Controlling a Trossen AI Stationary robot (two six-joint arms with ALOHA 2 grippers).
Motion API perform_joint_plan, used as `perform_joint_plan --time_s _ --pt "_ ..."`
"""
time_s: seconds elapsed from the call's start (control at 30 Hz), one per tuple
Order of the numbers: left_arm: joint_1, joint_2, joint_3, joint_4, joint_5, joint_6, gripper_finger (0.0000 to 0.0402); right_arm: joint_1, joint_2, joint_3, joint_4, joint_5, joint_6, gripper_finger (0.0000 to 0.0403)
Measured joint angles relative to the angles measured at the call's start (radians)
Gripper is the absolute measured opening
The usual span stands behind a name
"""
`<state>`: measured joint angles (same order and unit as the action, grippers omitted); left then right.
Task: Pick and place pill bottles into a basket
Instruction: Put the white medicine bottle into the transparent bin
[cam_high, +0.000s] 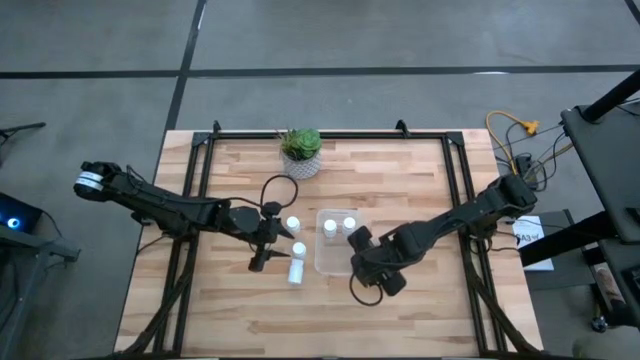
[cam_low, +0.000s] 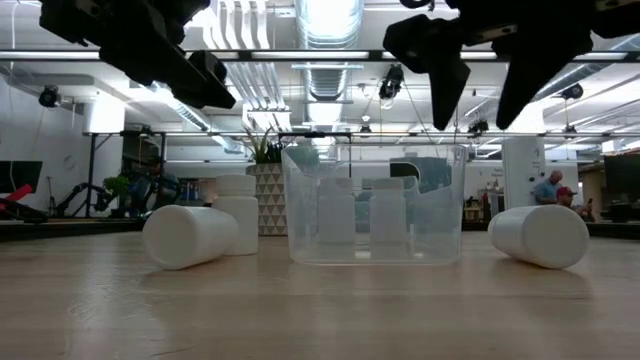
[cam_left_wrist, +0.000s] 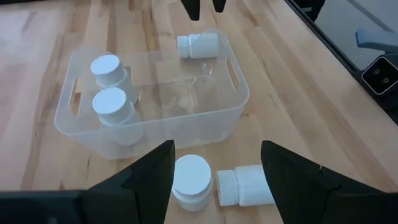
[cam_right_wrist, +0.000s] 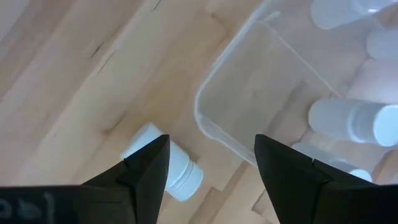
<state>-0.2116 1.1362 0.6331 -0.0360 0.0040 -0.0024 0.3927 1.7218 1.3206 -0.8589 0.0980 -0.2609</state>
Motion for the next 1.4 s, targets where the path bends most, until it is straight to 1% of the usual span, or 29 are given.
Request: perform_joint_plan --time_s 0.2,0.47,0.7,0.93,1.13,1.4 --pt "0.000 0.000 0.000 -0.005 -0.001 0.018 0.0221 0.005 0.000 -0.015 -0.013 -0.004 -0.062 0.0224" --pt "0.000 0.000 0.000 -0.005 -0.001 0.018 0.0221 0.004 0.000 -0.034 -0.084 -0.003 -0.172 0.0224" --pt "0.000 0.000 0.000 -0.005 -0.001 0.019 0.0221 0.004 0.000 -0.100 -0.079 -0.044 -0.284 0.0224" --pt "0.000 0.000 0.000 -0.005 -0.001 0.019 0.0221 0.005 0.000 -0.130 -0.058 -0.046 -0.366 0.0224" --pt "0.000 0.000 0.000 -0.005 -0.001 0.018 0.0221 0.005 0.000 -0.154 0.011 -0.046 -0.378 0.0224" --pt "0.000 0.000 0.000 0.000 -0.002 0.018 0.0221 0.009 0.000 -0.179 0.013 -0.046 -0.386 0.0224"
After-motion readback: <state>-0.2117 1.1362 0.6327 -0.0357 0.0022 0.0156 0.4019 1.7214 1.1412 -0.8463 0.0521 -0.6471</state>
